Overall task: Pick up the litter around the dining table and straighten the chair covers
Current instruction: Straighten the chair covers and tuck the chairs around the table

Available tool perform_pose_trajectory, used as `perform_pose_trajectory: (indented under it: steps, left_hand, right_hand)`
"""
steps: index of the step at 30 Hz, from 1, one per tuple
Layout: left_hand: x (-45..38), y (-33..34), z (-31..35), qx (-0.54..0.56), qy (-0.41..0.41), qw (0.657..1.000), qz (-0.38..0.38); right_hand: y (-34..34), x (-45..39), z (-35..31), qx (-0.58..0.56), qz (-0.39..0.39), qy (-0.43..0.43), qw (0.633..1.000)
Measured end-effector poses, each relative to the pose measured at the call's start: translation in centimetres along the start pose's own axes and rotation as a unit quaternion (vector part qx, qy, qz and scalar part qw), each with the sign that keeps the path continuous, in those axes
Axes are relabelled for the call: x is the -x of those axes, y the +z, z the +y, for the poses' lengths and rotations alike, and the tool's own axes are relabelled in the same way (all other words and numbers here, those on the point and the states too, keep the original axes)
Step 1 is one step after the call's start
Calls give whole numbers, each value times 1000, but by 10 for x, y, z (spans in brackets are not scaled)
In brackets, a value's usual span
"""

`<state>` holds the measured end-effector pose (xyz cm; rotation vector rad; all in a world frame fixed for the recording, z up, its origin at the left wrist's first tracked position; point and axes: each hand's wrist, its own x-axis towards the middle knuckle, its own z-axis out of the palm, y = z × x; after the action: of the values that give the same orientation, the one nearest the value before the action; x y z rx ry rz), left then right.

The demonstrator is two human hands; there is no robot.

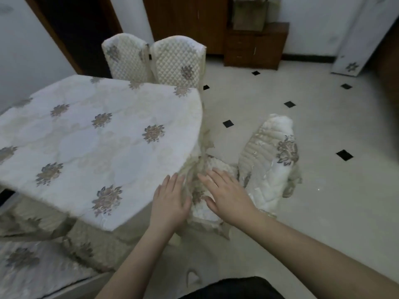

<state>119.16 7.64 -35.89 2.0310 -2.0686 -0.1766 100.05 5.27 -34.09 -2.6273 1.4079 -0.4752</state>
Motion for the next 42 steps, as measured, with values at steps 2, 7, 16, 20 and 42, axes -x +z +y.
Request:
perform_pose_trajectory:
  steps: [2, 7, 16, 20, 42]
  left_hand:
    - [-14, 4, 24, 2, 34, 999, -11]
    - [-49, 10, 81, 1, 123, 992, -34]
    - [-101, 25, 188, -7, 306, 951, -31]
    - [-108, 36, 228, -39, 384, 922, -21]
    - [-117, 90, 402, -101, 289, 951, -43]
  right_hand:
    - [-20, 8, 20, 15, 29, 42, 999]
    - [-58, 30, 72, 50, 70, 158, 984]
    - [-85, 90, 126, 102, 57, 308, 944]
    - [-85, 120, 145, 104, 55, 373, 920]
    - [-144, 253, 331, 19, 16, 373, 927]
